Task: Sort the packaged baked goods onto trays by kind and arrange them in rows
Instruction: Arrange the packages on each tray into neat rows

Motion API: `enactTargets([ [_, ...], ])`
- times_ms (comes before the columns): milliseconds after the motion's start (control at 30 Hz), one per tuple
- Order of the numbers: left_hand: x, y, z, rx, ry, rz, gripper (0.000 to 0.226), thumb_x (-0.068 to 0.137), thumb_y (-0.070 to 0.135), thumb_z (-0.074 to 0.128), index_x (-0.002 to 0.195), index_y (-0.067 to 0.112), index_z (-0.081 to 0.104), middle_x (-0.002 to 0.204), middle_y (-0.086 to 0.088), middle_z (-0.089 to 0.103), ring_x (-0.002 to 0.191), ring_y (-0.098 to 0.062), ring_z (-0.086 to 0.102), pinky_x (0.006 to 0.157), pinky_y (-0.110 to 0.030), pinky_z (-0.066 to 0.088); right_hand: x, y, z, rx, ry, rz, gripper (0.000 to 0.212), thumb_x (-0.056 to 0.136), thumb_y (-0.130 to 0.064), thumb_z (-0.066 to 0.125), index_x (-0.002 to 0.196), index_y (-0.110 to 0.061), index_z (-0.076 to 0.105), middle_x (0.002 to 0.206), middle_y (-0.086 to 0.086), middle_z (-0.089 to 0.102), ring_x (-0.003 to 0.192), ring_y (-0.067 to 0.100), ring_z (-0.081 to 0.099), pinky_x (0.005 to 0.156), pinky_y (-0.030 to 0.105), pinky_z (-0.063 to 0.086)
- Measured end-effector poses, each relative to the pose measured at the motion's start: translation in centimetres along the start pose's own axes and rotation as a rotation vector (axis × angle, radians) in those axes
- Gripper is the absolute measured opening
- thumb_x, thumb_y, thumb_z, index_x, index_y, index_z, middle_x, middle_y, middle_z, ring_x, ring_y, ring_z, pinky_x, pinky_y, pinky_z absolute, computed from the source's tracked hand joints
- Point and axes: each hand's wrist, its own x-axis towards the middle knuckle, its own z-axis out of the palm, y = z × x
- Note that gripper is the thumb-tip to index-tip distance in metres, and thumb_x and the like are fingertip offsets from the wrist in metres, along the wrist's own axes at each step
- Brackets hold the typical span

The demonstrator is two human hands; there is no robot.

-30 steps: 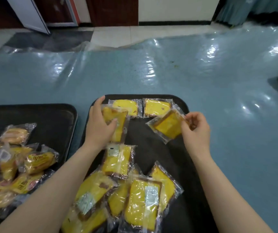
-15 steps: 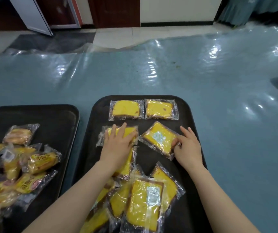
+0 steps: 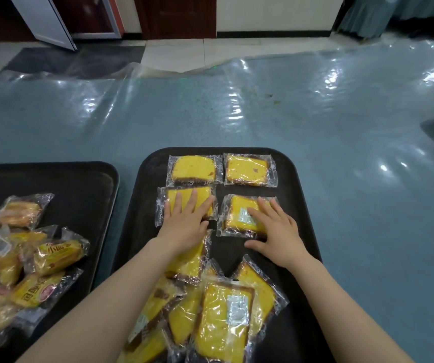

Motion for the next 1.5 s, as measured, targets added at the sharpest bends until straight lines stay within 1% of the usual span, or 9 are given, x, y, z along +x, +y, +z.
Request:
enactTargets([
  [133, -0.1, -0.4, 0.7, -0.017, 0.065, 0.003, 0.065, 0.099, 0.045, 0.027, 0.142, 0.04, -0.021, 0.154, 0.004, -0.022, 0.137, -0.025, -0.028, 0.108, -0.044, -0.018, 0.1, -1.2, -1.9, 0.138, 0.21, 0.014, 0.019, 0.096, -0.034, 0.051, 0.113, -0.028, 0.054, 0.112, -0.008, 0.059, 0.113, 0.02, 0.053, 0.097, 0.037, 0.037],
  [200, -0.3, -0.5, 1.1, 0.005, 0.09, -0.001, 0.064, 0.098, 0.046, 0.025, 0.145, 0.036, -0.017, 0.154, 0.005, -0.024, 0.135, -0.024, -0.031, 0.108, -0.043, -0.019, 0.7, -1.7, -3.5, 0.088, 0.279, -0.026, 0.011, 0.097, -0.028, 0.045, 0.1, -0.026, 0.056, 0.093, -0.009, 0.058, 0.091, 0.016, 0.055, 0.094, 0.039, 0.038],
  [367, -0.6, -0.3, 1.2, 0.005, 0.114, 0.005, 0.063, 0.098, 0.047, 0.024, 0.148, 0.035, -0.012, 0.155, 0.004, -0.023, 0.136, -0.023, -0.031, 0.109, -0.041, -0.02, 4.3, -2.3, -6.6, -0.266, 0.284, -0.048, 0.018, 0.091, -0.016, 0.038, 0.083, -0.029, 0.046, 0.085, -0.006, 0.053, 0.095, 0.023, 0.05, 0.098, 0.049, 0.025],
  [600, -3.3, -0.4, 0.6, -0.087, 0.235, -0.066, 0.063, 0.097, 0.045, 0.033, 0.15, 0.03, 0.004, 0.157, 0.002, -0.013, 0.139, -0.014, -0.023, 0.111, -0.037, -0.014, 7.4, -2.7, -4.0, -0.271, 0.343, -0.039, 0.042, 0.1, -0.024, 0.039, 0.142, -0.026, 0.038, 0.156, 0.003, 0.026, 0.146, 0.026, 0.009, 0.113, 0.057, 0.003],
  [933, -7.4, -0.6, 1.7, -0.054, 0.062, -0.065, 0.066, 0.096, 0.053, 0.027, 0.144, 0.037, -0.016, 0.148, 0.002, -0.036, 0.136, -0.016, -0.034, 0.111, -0.037, -0.014, 8.7, -1.6, -2.9, -0.329, 0.151, -0.056, 0.048, 0.09, -0.061, 0.039, 0.123, -0.03, 0.057, 0.132, 0.005, 0.048, 0.125, 0.028, 0.036, 0.102, 0.053, 0.029],
  [1100, -7.8, -0.7, 2.3, -0.091, 0.0, -0.049, 0.064, 0.096, 0.054, 0.021, 0.148, 0.033, -0.01, 0.149, 0.003, -0.032, 0.135, -0.013, -0.032, 0.11, -0.034, -0.011, 5.7, -1.8, -0.1, -0.346, 0.233, -0.041, 0.059, 0.097, -0.056, 0.023, 0.15, -0.035, 0.011, 0.161, 0.003, 0.002, 0.146, 0.028, -0.013, 0.107, 0.061, -0.014],
  [1233, -8.6, -0.4, 2.3, -0.184, -0.01, -0.061, 0.065, 0.097, 0.052, 0.026, 0.15, 0.031, -0.005, 0.153, 0.003, -0.029, 0.138, -0.013, -0.029, 0.113, -0.036, -0.005, 3.0, -2.4, 1.7, -0.288, 0.037, -0.11, 0.059, 0.099, -0.051, 0.022, 0.151, -0.037, -0.001, 0.16, 0.002, -0.01, 0.144, 0.024, -0.019, 0.114, 0.058, -0.008],
  [1367, -10.3, -0.3, 1.8, -0.421, 0.109, -0.16, 0.081, 0.092, 0.051, 0.045, 0.151, 0.026, -0.005, 0.155, 0.01, -0.023, 0.142, -0.009, -0.015, 0.112, -0.032, 0.007, 0.4, -3.2, 1.1, 0.013, 0.171, -0.078, 0.054, 0.097, -0.048, 0.038, 0.148, -0.029, 0.03, 0.16, -0.001, 0.009, 0.147, 0.023, -0.005, 0.115, 0.046, -0.001],
  [1500, -12.3, -1.1, 1.8, -0.417, 0.136, -0.352, 0.089, 0.085, 0.055, 0.056, 0.151, 0.019, 0.01, 0.159, -0.002, 0.01, 0.144, -0.021, 0.014, 0.114, -0.039, 0.02, -4.0, -2.7, 0.8, 0.265, -0.043, -0.064, 0.032, 0.091, -0.042, 0.057, 0.119, -0.029, 0.064, 0.151, -0.004, 0.036, 0.143, 0.017, 0.018, 0.113, 0.035, 0.014],
])
